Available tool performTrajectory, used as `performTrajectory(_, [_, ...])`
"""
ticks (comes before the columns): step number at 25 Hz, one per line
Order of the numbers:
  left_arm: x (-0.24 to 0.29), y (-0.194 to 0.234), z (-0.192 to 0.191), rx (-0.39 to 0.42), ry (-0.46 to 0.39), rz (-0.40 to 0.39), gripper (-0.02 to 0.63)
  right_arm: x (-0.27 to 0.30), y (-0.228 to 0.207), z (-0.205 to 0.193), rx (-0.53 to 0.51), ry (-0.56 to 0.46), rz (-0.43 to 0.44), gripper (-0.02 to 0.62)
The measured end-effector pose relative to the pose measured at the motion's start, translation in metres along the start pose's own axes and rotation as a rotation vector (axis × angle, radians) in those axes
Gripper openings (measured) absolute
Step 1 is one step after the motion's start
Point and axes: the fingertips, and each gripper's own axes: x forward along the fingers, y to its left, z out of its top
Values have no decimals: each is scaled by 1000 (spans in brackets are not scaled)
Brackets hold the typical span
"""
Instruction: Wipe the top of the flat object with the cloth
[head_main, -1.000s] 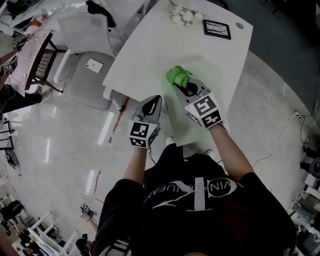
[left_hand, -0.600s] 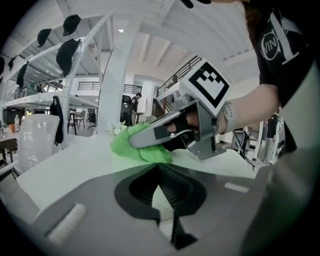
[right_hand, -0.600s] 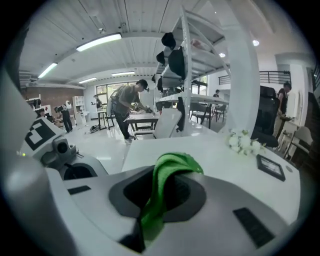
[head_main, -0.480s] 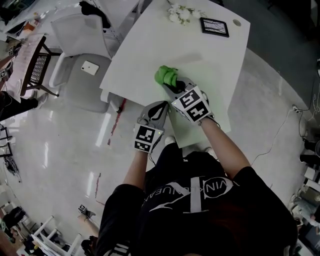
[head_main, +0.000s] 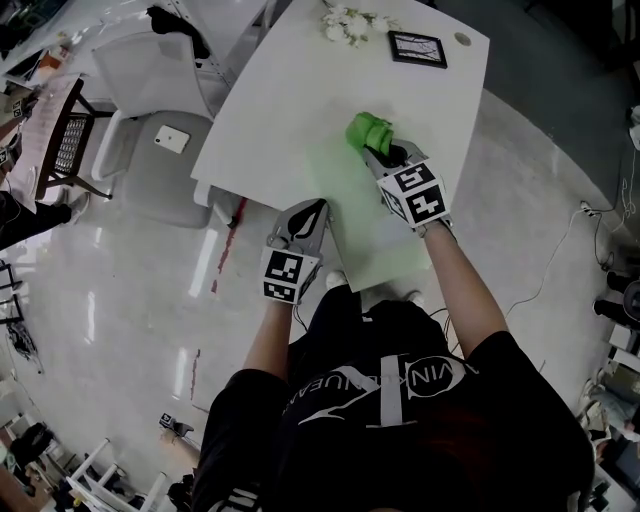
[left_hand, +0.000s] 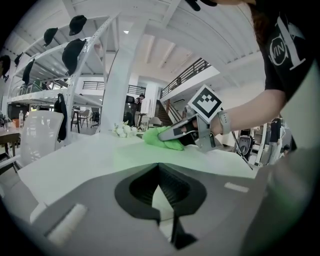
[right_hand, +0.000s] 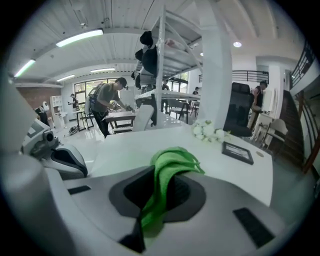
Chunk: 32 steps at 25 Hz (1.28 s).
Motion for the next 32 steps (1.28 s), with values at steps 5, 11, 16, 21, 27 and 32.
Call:
performTrajectory(5, [-3,9,-10,-28,39,48,11,-13,-39,-12,29,13,-73,37])
performTrajectory(11, [-7,10,-14,-56,41,70,11,-29,-76,-22,69,17,-152,37])
performTrajectory(16, [-8,10,-2,-55,13,77,11,-33,-99,-27,87,19,-198,37])
performTrajectory(21, [-11,-4,-3,-58,13,66,11,-41,-108,-24,56,14,-274,37])
performTrajectory(27, [-27,-11,-1,-59,-22,112,11,-49,-52,1,20,-79,-172,37])
performTrajectory(32, [-39,-27,-3,-76,-29,161,11,-45,6,4,-7,-89,-33,37])
